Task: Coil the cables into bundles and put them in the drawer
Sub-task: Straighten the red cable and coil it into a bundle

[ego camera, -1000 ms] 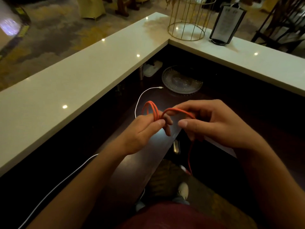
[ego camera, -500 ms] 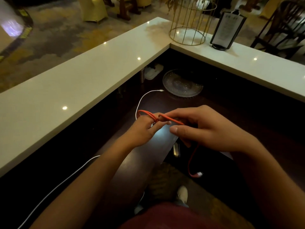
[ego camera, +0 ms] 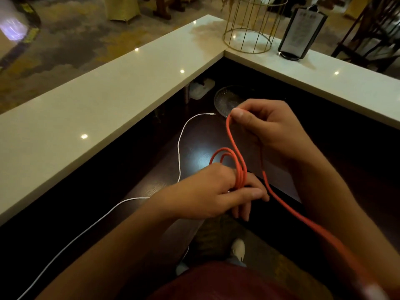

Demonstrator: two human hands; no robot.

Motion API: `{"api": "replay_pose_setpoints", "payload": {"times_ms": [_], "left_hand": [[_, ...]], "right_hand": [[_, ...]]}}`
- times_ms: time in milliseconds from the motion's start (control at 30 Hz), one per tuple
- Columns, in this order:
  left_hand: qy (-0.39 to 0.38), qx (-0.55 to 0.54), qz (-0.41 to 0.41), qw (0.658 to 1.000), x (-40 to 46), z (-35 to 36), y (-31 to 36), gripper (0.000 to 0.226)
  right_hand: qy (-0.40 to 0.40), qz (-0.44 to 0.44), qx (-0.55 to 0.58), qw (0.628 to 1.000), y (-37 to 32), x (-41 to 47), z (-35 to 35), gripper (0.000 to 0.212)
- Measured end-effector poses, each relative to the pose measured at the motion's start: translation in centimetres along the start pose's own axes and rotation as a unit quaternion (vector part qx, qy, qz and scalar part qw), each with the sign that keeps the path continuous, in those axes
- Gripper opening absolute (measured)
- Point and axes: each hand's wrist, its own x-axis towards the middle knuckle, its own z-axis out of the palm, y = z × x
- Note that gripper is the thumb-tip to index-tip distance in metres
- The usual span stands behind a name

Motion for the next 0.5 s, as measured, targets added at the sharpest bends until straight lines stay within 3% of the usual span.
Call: {"api": "replay_pose_setpoints", "payload": {"times_ms": [167,300,433,500], "left_hand": [[-0.046,-0.105,0.032,0.993,-1.3,-0.4,2.0,0.025],[-0.102,-0.233,0.058,0.965,-1.9,-0.4,2.6,0.030],[-0.105,-0.309,0.092,0.941,-2.1,-0.2,3.0,0.031],[-0.084,-0.356,0.122,0.923,-2.7,-0.4,3.2,0.035]], "right_hand": [[0.019,0.045,0.012,0.999,1.9,-0.2,1.3,0.029],[0.029,0.040,0.025,0.998,3.2,-0.3,2.2,0.041],[0.061,0.010,-0.024,0.998,4.1,-0.2,3.1,0.047],[0.048,0.011,-0.036,0.998,4.8,-0.5,3.8,0.061]]}}
